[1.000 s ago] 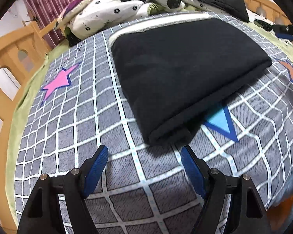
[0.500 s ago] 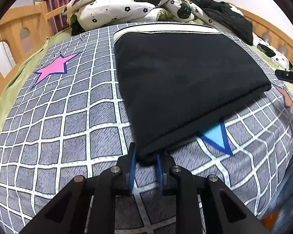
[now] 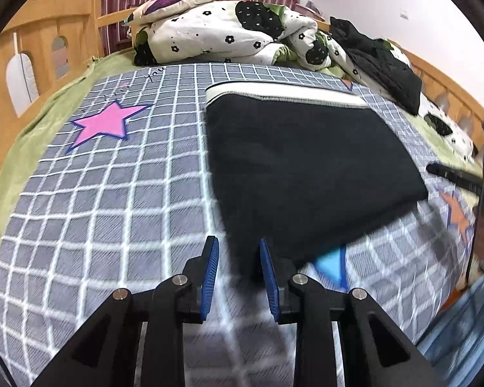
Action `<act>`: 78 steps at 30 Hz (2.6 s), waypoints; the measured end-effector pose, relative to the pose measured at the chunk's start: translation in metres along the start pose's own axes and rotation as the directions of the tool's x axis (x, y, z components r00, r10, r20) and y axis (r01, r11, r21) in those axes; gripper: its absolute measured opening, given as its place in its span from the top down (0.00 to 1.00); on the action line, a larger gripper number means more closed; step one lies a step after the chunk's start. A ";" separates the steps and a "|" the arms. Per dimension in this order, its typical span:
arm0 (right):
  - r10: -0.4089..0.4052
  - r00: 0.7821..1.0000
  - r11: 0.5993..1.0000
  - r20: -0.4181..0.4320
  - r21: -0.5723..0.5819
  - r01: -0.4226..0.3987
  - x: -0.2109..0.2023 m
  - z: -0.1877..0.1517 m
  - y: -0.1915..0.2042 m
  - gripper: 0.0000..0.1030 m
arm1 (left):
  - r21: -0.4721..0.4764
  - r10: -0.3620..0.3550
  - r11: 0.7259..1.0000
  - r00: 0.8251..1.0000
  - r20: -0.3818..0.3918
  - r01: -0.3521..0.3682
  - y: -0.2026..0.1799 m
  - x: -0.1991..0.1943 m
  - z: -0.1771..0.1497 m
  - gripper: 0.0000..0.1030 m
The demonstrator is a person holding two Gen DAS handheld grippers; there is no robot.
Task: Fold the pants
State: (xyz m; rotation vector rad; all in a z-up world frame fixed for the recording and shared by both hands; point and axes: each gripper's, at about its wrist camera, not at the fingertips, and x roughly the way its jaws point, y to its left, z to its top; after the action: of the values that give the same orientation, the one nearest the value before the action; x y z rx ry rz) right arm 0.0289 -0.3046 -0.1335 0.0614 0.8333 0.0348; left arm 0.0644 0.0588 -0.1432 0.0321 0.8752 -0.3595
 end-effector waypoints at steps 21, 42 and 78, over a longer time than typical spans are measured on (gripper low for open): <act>0.145 0.985 0.985 -0.094 0.112 -0.135 0.053 0.017 -0.012 0.70 | -0.079 -0.004 0.997 0.996 -0.089 -0.003 -0.025 0.057 0.033 0.40; 0.044 0.999 0.997 -0.024 0.058 -0.043 0.043 0.024 -0.012 0.82 | -0.019 0.021 1.000 0.999 -0.028 -0.022 -0.042 0.046 0.036 0.40; -0.042 0.999 0.997 0.013 -0.071 0.043 0.145 0.128 0.011 0.79 | -0.003 0.018 1.000 0.998 -0.059 -0.018 -0.006 0.155 0.145 0.29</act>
State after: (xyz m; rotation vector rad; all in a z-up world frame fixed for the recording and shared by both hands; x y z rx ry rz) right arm 0.2212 -0.2909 -0.1541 -0.0237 0.8209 0.0244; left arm 0.2607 -0.0180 -0.1662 0.0479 0.9329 -0.3415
